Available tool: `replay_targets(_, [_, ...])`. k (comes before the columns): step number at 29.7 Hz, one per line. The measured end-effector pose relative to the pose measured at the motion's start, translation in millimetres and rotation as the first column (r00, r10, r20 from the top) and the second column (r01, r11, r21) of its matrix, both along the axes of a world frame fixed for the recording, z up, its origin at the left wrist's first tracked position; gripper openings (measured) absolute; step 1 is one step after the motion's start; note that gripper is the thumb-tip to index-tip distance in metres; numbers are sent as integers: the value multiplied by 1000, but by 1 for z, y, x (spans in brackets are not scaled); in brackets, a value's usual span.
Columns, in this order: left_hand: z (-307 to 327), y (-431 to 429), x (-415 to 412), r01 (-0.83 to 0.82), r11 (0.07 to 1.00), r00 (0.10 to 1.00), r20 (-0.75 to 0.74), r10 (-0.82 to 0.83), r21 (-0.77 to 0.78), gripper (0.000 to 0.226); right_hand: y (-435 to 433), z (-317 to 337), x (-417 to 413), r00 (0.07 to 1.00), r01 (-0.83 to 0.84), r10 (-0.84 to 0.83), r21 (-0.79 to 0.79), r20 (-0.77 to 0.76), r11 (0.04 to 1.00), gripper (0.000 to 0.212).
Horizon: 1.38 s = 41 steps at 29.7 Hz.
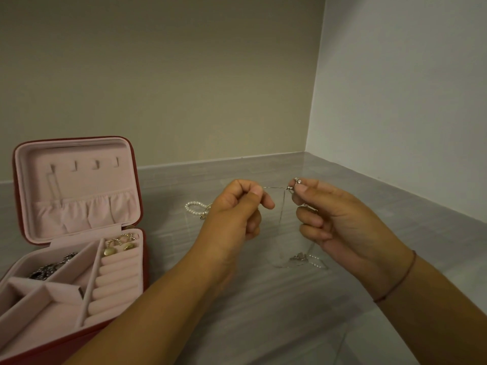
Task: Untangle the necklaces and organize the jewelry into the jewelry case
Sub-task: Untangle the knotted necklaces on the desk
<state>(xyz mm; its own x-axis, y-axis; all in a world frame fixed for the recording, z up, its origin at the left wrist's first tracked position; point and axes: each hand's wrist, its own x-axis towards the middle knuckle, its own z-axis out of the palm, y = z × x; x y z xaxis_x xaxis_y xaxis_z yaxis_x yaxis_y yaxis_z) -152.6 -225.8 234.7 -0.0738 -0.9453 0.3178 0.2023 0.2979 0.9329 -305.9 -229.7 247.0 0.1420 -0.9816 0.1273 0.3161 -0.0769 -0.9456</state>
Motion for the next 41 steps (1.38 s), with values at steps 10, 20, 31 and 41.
replay_targets(10, [-1,6,0,95,992,987,122,-106,87,23,2,1,1,998,-12,10,-40,-69,999,17])
replay_targets(20, [-2,7,-3,37,998,992,117,-44,56,26,8,3,7,959,54,-88,-131,-268,990,28])
replay_targets(31, [-7,0,-4,-44,998,971,234,51,-35,20,3,0,5,951,141,-176,-154,-253,978,32])
replay_targets(41, [-11,0,-4,-150,942,863,425,273,-300,21,4,1,9,929,204,-275,-277,-246,939,12])
